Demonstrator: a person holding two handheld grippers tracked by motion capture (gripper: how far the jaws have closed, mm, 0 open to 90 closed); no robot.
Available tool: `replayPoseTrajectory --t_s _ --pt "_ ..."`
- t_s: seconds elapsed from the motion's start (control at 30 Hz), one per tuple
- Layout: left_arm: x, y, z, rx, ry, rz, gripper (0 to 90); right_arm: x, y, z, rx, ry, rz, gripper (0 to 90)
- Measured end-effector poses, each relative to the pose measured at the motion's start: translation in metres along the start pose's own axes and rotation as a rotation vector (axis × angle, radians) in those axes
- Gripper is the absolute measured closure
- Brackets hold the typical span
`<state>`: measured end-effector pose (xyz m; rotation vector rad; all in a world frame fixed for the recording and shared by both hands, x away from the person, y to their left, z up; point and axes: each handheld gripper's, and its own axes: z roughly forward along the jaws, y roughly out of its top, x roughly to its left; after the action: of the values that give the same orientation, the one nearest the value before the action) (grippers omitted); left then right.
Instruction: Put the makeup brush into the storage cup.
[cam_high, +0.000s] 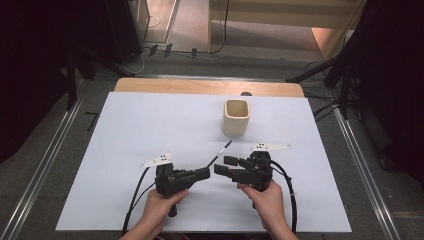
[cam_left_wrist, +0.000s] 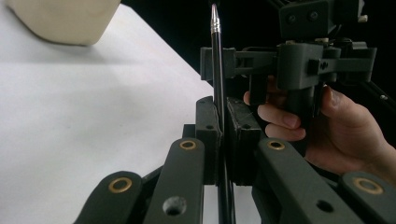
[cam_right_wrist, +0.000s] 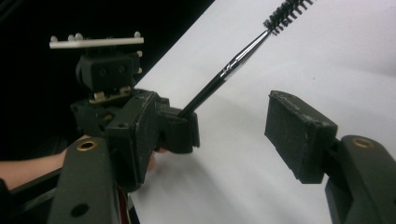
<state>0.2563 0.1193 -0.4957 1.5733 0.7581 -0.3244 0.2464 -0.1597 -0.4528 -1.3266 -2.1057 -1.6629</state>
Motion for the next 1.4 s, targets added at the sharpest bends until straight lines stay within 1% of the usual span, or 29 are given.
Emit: replayPoseTrajectory --t_s 0.07,0.2,0.27,0.3,0.4,0.43,0.53,0.6,0.7,0.8,0.9,1.0,1.07,1.1,1.17,1.23,1.33,1.4 --pt "0.001 0.000 0.001 -0.003 -0.008 -0.009 85.0 0.000 0.000 0.001 -0.013 -0.001 0.017 36.5" --pt "0.002 0.000 0.003 -0.020 -0.012 -0.013 85.0 0.000 0.002 0.003 -0.036 -0.006 0.027 37.7" --pt "0.003 0.000 0.003 -0.024 -0.015 -0.015 85.0 0.000 0.002 0.003 -0.044 -0.011 0.044 38.4" --pt "0.003 0.000 0.003 -0.027 -0.016 -0.017 85.0 0.000 0.002 0.003 -0.055 -0.011 0.046 38.6" --pt "0.003 0.000 0.004 -0.034 -0.015 -0.019 85.0 0.000 0.003 0.003 -0.076 0.001 0.079 40.1" --pt "0.003 0.000 0.004 -0.037 -0.014 -0.018 85.0 -0.001 0.003 0.004 -0.084 0.002 0.075 40.4" --pt "0.004 -0.001 0.006 -0.040 -0.021 -0.030 85.0 0.000 0.004 0.007 -0.082 0.001 0.092 41.3" --pt "0.005 -0.001 0.007 -0.045 -0.026 -0.040 85.0 -0.001 0.004 0.010 -0.090 0.008 0.111 42.1" --pt "0.005 -0.002 0.007 -0.055 -0.028 -0.039 85.0 0.000 0.004 0.013 -0.092 0.016 0.137 44.2" --pt "0.005 -0.002 0.007 -0.067 -0.036 -0.047 85.0 -0.001 0.004 0.015 -0.101 0.029 0.158 46.7" --pt "0.005 -0.003 0.007 -0.075 -0.038 -0.042 85.0 -0.002 0.004 0.015 -0.112 0.038 0.177 49.5" --pt "0.005 -0.004 0.008 -0.087 -0.040 -0.046 85.0 -0.002 0.005 0.015 -0.120 0.050 0.201 53.0" --pt "0.005 -0.004 0.008 -0.088 -0.045 -0.045 85.0 -0.003 0.004 0.016 -0.114 0.060 0.211 56.2" --pt "0.005 -0.004 0.008 -0.087 -0.048 -0.052 85.0 -0.003 0.004 0.017 -0.114 0.065 0.221 57.8" --pt "0.004 -0.004 0.009 -0.087 -0.050 -0.051 85.0 -0.004 0.004 0.019 -0.112 0.074 0.240 60.3" --pt "0.004 -0.005 0.009 -0.087 -0.052 -0.057 85.0 -0.005 0.004 0.019 -0.114 0.080 0.242 63.1" --pt "0.004 -0.005 0.008 -0.090 -0.055 -0.058 85.0 -0.005 0.004 0.019 -0.114 0.092 0.268 66.9" --pt "0.004 -0.005 0.008 -0.091 -0.054 -0.060 85.0 -0.006 0.004 0.019 -0.122 0.091 0.258 68.7"
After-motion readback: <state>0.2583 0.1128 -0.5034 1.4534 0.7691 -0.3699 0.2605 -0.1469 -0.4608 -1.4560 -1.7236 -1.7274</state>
